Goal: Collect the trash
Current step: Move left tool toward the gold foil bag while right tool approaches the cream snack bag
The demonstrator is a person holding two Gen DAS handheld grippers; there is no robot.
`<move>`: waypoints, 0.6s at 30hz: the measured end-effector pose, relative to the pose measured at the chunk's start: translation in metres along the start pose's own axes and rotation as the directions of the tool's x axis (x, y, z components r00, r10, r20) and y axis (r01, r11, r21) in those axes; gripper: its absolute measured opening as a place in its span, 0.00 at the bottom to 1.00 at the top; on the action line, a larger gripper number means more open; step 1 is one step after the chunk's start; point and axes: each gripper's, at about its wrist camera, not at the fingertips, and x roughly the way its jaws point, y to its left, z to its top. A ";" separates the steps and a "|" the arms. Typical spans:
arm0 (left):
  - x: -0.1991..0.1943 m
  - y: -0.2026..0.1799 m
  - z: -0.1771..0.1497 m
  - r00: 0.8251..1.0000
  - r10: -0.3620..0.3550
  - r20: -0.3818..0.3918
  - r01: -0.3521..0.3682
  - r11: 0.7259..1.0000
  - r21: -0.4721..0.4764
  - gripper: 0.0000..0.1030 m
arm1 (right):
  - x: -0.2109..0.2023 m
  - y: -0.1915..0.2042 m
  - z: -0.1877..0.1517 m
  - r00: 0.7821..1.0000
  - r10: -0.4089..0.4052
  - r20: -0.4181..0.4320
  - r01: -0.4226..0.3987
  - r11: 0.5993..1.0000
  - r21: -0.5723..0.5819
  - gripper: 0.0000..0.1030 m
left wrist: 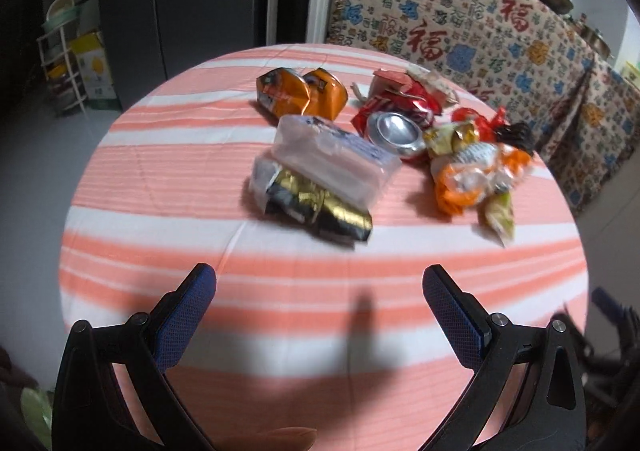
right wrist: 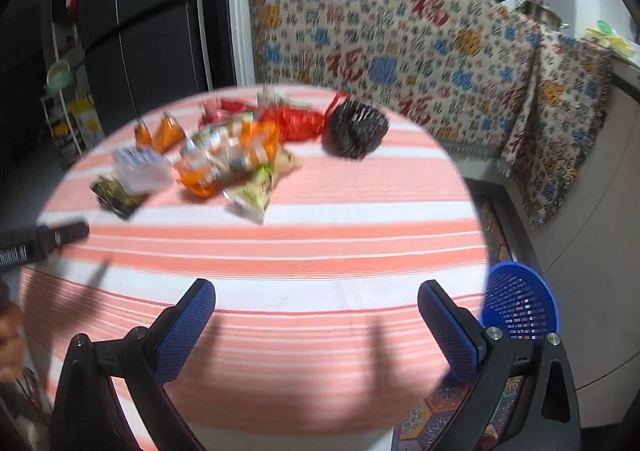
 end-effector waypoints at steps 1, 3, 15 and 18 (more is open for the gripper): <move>0.010 -0.003 0.005 1.000 0.020 -0.004 -0.020 1.000 -0.007 1.00 | 0.008 0.001 0.001 1.000 0.000 -0.017 0.000 1.000 -0.002 1.00; 0.026 -0.004 0.014 0.998 0.063 -0.015 -0.063 0.998 -0.025 1.00 | 0.022 0.002 0.002 0.999 -0.002 -0.039 0.002 1.000 -0.008 1.00; 0.025 0.073 -0.009 0.985 0.144 -0.095 -0.153 0.984 -0.093 1.00 | 0.058 0.003 0.013 0.995 0.006 -0.095 -0.007 1.000 -0.012 1.00; 0.020 0.084 -0.012 0.991 0.094 -0.093 -0.105 0.987 -0.125 1.00 | 0.060 0.002 0.014 0.995 0.006 -0.104 -0.007 1.000 -0.011 1.00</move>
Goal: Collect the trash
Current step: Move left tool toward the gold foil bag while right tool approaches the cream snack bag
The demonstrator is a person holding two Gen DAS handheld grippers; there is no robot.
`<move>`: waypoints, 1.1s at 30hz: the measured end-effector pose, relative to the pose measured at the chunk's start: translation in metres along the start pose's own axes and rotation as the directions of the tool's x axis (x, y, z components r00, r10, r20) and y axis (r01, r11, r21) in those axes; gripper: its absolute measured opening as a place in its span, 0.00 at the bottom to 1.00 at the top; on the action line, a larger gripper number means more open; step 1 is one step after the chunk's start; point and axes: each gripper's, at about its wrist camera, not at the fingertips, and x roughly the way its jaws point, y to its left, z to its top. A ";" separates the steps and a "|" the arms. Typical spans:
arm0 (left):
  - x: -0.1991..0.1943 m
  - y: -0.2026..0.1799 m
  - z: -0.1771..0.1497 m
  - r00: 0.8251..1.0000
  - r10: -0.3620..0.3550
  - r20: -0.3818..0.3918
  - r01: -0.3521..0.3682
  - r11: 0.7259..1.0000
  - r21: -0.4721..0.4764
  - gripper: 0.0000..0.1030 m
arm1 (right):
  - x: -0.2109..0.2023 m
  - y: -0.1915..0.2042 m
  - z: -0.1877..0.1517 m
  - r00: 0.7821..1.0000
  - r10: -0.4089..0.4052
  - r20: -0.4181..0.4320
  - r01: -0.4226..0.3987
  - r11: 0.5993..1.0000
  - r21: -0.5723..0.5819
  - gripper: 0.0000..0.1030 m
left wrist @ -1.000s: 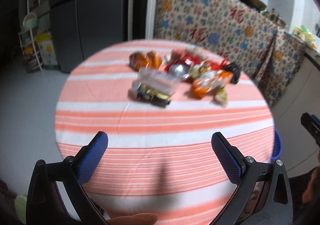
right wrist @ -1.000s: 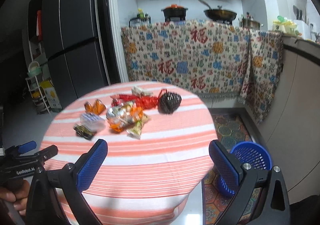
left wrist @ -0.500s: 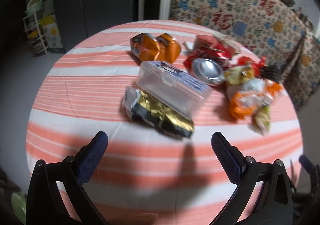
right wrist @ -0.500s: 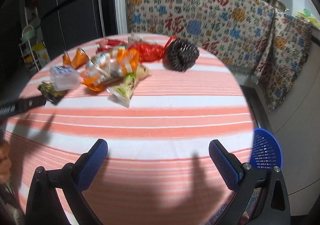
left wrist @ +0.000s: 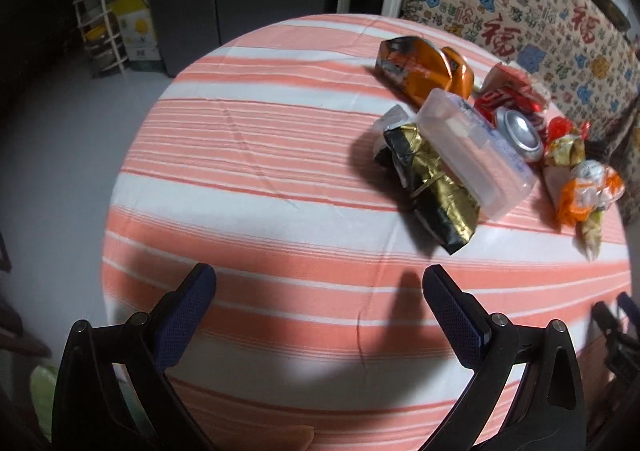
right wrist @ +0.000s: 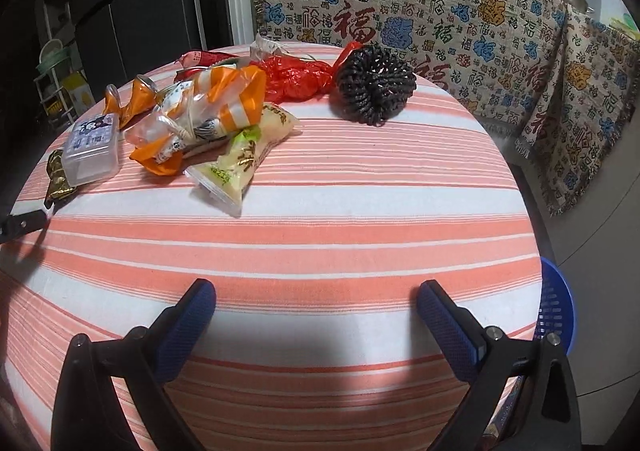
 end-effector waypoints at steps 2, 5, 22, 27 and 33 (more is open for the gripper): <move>-0.003 -0.001 0.004 0.998 -0.070 0.009 0.070 0.997 -0.037 1.00 | 0.000 0.000 0.001 1.000 -0.003 -0.003 0.003 1.000 -0.002 1.00; -0.001 -0.015 0.016 0.994 -0.106 0.033 0.108 0.992 -0.071 1.00 | -0.001 0.001 0.001 1.000 -0.005 -0.001 0.005 1.000 -0.001 1.00; 0.028 -0.016 0.038 0.995 0.097 0.027 -0.089 0.975 -0.206 1.00 | -0.001 0.000 -0.002 1.000 0.015 0.014 -0.015 1.000 -0.014 1.00; 0.032 -0.030 0.035 0.990 0.142 0.026 -0.137 0.980 -0.146 1.00 | -0.001 0.000 -0.002 1.000 0.012 0.013 -0.012 1.000 -0.011 1.00; 0.019 -0.010 0.021 0.999 0.043 0.003 -0.043 0.999 0.000 1.00 | -0.001 0.000 -0.002 1.000 0.013 0.014 -0.013 1.000 -0.012 1.00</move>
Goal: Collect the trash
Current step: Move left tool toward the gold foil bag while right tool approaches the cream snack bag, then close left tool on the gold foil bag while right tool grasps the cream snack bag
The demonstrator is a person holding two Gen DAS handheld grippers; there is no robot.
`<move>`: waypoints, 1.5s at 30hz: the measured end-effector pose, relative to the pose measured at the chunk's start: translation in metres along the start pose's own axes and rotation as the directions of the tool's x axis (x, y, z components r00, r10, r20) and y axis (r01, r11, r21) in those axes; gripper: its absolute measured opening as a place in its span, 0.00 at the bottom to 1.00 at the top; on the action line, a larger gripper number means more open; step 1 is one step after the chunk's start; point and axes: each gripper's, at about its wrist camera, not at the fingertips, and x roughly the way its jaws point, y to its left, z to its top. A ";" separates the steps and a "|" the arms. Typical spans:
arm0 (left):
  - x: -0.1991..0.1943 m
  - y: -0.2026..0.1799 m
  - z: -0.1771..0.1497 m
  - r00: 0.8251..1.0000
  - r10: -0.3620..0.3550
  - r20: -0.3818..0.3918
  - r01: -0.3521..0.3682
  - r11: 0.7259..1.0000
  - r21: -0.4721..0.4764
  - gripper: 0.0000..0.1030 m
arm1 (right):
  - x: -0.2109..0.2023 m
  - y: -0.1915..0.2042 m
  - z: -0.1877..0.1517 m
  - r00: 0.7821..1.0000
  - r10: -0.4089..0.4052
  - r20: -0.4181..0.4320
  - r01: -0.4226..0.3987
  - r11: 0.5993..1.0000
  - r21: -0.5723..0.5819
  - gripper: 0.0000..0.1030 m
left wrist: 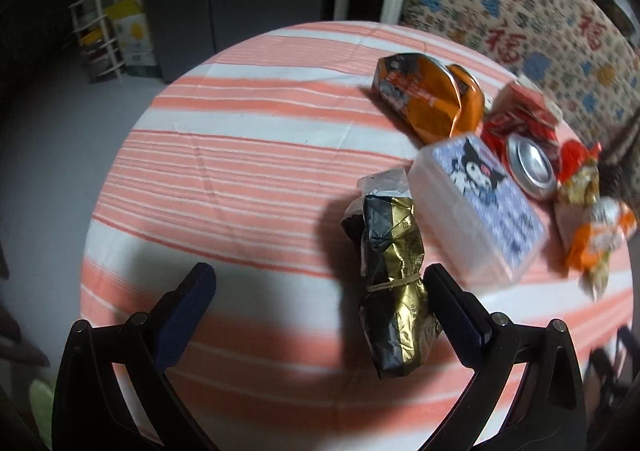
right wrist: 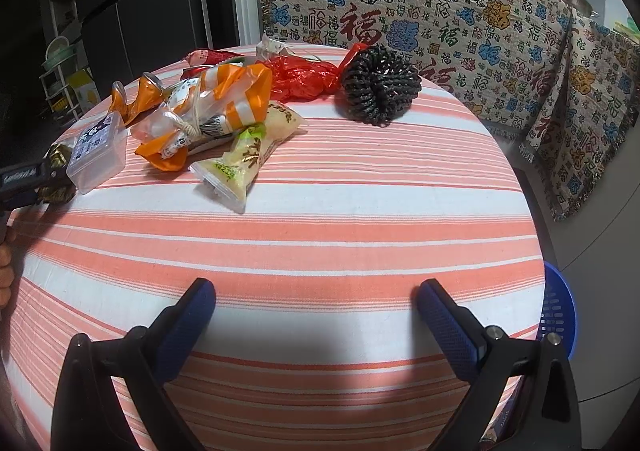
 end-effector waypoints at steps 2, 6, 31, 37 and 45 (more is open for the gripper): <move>-0.004 0.007 -0.001 1.000 -0.022 -0.019 0.023 0.999 0.025 1.00 | 0.000 -0.001 0.001 1.000 0.001 -0.004 -0.001 1.000 -0.003 1.00; -0.013 0.011 -0.006 0.994 -0.101 -0.043 0.102 0.995 0.012 1.00 | -0.006 -0.009 0.008 0.998 0.061 -0.008 -0.061 0.997 0.036 1.00; -0.022 -0.014 -0.026 0.980 -0.193 -0.052 0.200 0.940 0.277 0.94 | 0.007 -0.023 0.029 0.991 0.113 -0.073 -0.119 0.990 -0.073 0.72; -0.034 0.009 -0.026 0.965 -0.252 -0.078 0.259 0.959 0.111 0.94 | 0.003 -0.031 0.035 0.980 0.161 -0.118 -0.164 0.986 -0.018 0.72; -0.007 -0.011 0.003 0.975 -0.204 -0.090 0.211 0.975 0.068 0.82 | 0.002 -0.038 0.058 0.976 0.163 -0.144 -0.167 0.986 -0.016 0.70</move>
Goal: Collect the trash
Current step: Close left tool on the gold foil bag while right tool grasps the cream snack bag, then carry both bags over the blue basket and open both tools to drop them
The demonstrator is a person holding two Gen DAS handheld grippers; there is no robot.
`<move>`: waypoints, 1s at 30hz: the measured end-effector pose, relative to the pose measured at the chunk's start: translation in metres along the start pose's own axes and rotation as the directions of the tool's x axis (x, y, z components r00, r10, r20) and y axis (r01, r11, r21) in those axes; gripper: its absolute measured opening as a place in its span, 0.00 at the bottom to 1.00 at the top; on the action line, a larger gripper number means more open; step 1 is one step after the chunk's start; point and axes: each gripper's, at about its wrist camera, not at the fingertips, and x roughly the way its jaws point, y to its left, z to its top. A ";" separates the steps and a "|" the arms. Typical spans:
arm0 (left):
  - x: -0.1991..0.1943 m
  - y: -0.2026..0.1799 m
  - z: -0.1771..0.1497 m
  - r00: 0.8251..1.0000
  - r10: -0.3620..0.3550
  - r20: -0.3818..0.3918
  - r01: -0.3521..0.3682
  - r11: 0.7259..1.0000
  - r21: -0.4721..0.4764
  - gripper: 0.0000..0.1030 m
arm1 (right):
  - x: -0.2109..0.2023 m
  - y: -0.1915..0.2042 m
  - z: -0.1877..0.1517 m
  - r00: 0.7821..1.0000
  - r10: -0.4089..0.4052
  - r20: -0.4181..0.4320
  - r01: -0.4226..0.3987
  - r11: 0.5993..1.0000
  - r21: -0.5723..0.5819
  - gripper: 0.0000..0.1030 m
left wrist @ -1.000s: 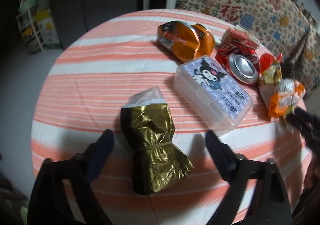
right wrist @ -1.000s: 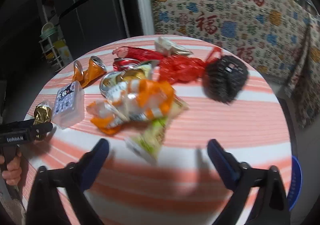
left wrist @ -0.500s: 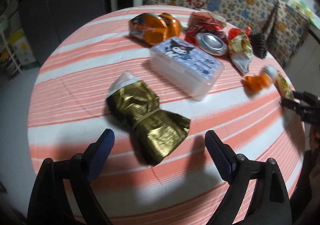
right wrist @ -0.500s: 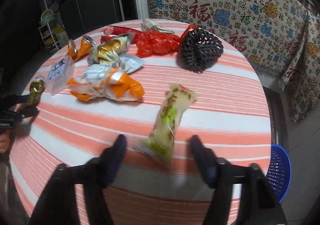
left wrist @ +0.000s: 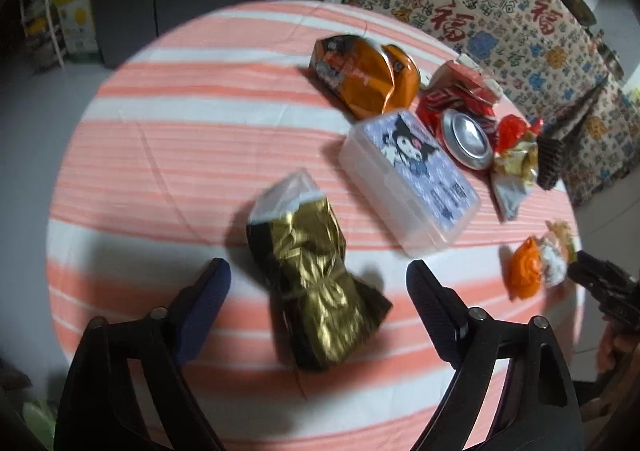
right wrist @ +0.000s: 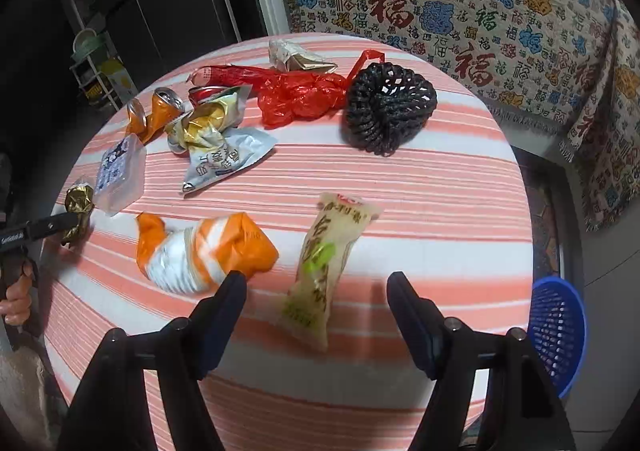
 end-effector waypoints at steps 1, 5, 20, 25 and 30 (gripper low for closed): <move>0.002 -0.004 0.001 1.000 0.017 -0.005 -0.017 1.000 0.021 0.75 | 0.005 -0.001 0.004 1.000 -0.003 -0.021 0.003 1.000 -0.001 0.69; 0.001 -0.014 -0.002 1.000 0.013 -0.016 -0.011 0.995 0.098 0.29 | 0.021 -0.001 0.015 0.996 0.054 -0.070 -0.054 0.999 0.002 0.15; -0.093 -0.102 -0.032 0.973 -0.212 0.092 0.178 0.941 0.289 0.27 | -0.075 -0.007 -0.025 0.997 0.018 0.075 -0.021 0.999 0.036 0.14; -0.124 -0.178 -0.032 0.941 -0.325 0.098 0.262 0.879 0.399 0.27 | -0.119 -0.045 -0.046 0.993 -0.027 0.115 0.014 0.994 0.109 0.14; -0.121 -0.276 -0.033 0.899 -0.437 0.029 0.365 0.785 0.500 0.27 | -0.164 -0.099 -0.063 0.979 -0.134 0.152 0.102 0.974 0.202 0.14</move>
